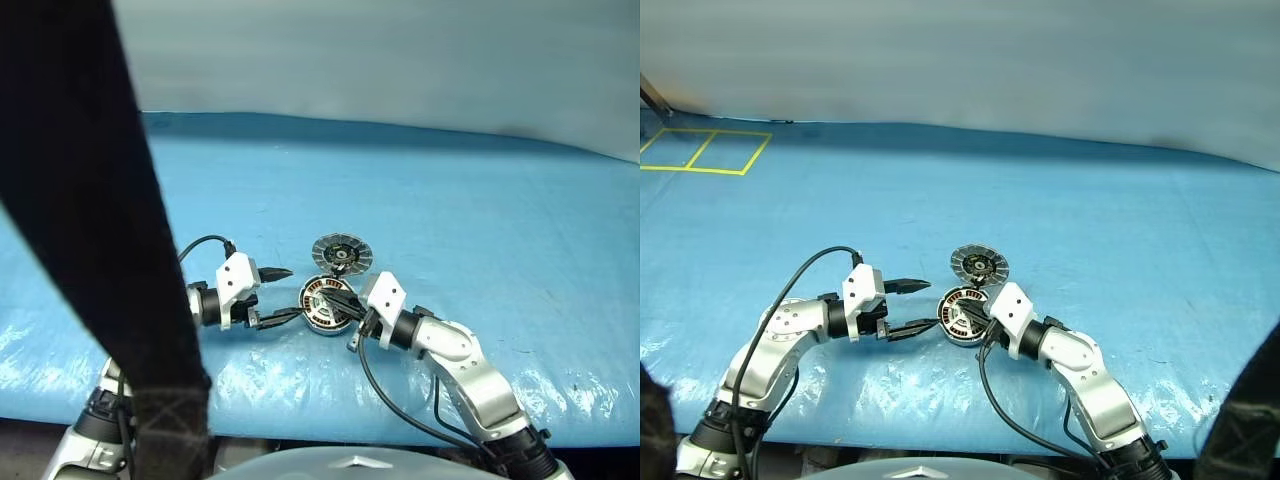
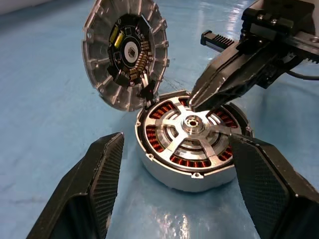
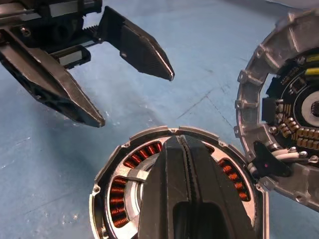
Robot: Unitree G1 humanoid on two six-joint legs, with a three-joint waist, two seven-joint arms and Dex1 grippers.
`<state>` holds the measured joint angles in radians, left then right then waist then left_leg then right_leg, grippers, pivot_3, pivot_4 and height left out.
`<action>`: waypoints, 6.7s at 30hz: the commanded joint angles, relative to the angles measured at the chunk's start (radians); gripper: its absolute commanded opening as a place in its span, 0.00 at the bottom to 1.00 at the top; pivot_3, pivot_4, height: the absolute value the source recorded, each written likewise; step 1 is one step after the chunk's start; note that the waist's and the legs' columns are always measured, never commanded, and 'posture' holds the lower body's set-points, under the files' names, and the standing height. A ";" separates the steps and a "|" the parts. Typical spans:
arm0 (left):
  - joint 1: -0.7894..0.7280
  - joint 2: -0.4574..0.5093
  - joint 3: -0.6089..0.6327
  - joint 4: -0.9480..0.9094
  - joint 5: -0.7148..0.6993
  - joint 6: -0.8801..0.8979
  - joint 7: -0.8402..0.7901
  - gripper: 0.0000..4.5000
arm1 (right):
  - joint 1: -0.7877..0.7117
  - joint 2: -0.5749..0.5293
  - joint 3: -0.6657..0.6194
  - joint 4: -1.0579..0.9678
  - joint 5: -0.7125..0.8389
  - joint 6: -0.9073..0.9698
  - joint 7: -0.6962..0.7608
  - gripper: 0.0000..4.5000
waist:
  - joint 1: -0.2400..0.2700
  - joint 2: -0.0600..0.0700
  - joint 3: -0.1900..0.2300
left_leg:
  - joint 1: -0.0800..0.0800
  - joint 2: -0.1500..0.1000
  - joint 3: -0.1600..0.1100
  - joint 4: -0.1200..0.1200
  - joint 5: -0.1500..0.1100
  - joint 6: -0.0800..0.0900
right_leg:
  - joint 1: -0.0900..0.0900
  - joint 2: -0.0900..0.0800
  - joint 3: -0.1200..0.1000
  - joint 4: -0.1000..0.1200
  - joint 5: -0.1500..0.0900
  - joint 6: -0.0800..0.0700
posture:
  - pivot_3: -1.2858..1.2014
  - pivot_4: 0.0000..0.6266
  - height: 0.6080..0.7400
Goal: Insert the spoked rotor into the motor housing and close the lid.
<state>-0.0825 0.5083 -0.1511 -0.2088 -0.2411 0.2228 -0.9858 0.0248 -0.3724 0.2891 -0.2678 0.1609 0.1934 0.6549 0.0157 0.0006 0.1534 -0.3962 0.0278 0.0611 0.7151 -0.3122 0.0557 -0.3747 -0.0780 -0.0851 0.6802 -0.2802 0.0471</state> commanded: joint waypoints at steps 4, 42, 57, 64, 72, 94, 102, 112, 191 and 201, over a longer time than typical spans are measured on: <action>0.018 -0.023 -0.004 -0.058 -0.005 -0.017 0.061 0.79 | 0.000 -0.004 0.016 0.059 -0.033 -0.038 0.006 0.00 | -0.003 0.000 0.000 | 0.000 0.000 0.000 0.000 0.000 0.000 | 0.000 0.000 0.000 0.000 0.000 0.000 | 0.52 0.24 1.00; 0.187 0.031 0.019 -0.052 -0.072 -0.096 0.049 0.79 | -0.318 -0.088 -0.251 0.231 0.274 0.170 0.223 0.00 | -0.010 0.004 0.001 | 0.000 0.000 0.002 -0.008 0.000 -0.001 | -0.002 -0.005 0.001 -0.003 0.001 -0.002 | 0.52 0.24 1.00; 0.224 0.112 0.059 -0.104 -0.083 -0.063 0.047 0.79 | -0.428 -0.167 -0.066 0.288 0.179 0.199 0.471 0.00 | -0.019 0.005 0.002 | 0.000 0.000 0.002 -0.013 0.000 -0.001 | -0.003 -0.006 0.000 -0.007 0.001 -0.002 | 0.52 0.24 1.00; 0.210 0.116 0.053 -0.106 -0.075 -0.043 0.060 0.79 | -0.407 -0.190 -0.084 0.210 0.182 0.204 0.468 0.00 | -0.026 0.005 0.002 | 0.000 0.000 0.002 -0.014 0.001 -0.001 | -0.003 -0.006 -0.001 -0.008 0.001 -0.002 | 0.52 0.24 1.00; 0.185 0.116 0.043 -0.107 -0.079 -0.024 0.064 0.79 | -0.393 -0.168 -0.129 0.184 0.179 0.182 0.403 0.00 | -0.026 0.005 0.002 | 0.000 0.000 0.002 -0.014 0.001 -0.001 | -0.003 -0.006 -0.001 -0.008 0.001 -0.002 | 0.52 0.24 1.00; 0.188 0.107 0.033 -0.144 -0.095 0.023 0.074 0.79 | -0.449 -0.107 -0.178 0.185 0.309 0.251 0.396 0.00 | -0.026 0.005 0.002 | 0.000 0.000 0.002 -0.014 0.001 -0.002 | -0.003 -0.005 -0.001 -0.008 0.001 -0.002 | 0.52 0.24 1.00; 0.224 0.143 0.053 -0.157 -0.092 0.003 0.053 0.79 | -0.436 -0.130 -0.086 0.203 0.226 0.228 0.429 0.00 | -0.026 0.005 0.002 | 0.000 0.000 0.002 -0.014 0.001 -0.002 | -0.003 -0.006 -0.001 -0.008 0.001 -0.002 | 0.52 0.24 1.00; 0.263 0.167 0.116 -0.159 -0.102 -0.006 0.056 0.79 | -0.367 -0.194 0.017 0.155 0.119 0.176 0.463 0.00 | -0.026 0.005 0.002 | 0.000 0.000 0.002 -0.014 0.001 -0.002 | -0.003 -0.006 -0.001 -0.008 0.001 -0.002 | 0.52 0.24 1.00; 0.254 0.134 0.070 -0.160 -0.076 0.001 0.102 0.80 | -0.131 -0.148 0.027 0.034 0.058 0.092 0.217 0.67 | -0.022 0.004 0.001 | 0.001 0.000 0.001 -0.015 0.002 -0.003 | -0.002 -0.004 -0.001 -0.009 0.001 -0.002 | 0.52 0.24 1.00; 0.244 0.130 0.058 -0.158 -0.074 0.003 0.102 0.80 | -0.151 -0.156 0.042 0.109 0.033 0.064 0.241 0.67 | -0.018 0.003 0.001 | 0.003 0.000 0.000 -0.015 0.004 -0.004 | 0.000 -0.004 -0.001 -0.008 0.002 -0.003 | 0.52 0.24 1.00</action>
<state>0.1689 0.6410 -0.0888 -0.3553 -0.3149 0.2349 -0.8804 -0.1346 -0.5263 0.3218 -0.2004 0.2400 0.2595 0.9172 -0.0020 0.0038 0.1543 -0.3930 0.0281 0.0612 0.7002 -0.3084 0.0513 -0.3748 -0.0821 -0.0856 0.6720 -0.2783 0.0440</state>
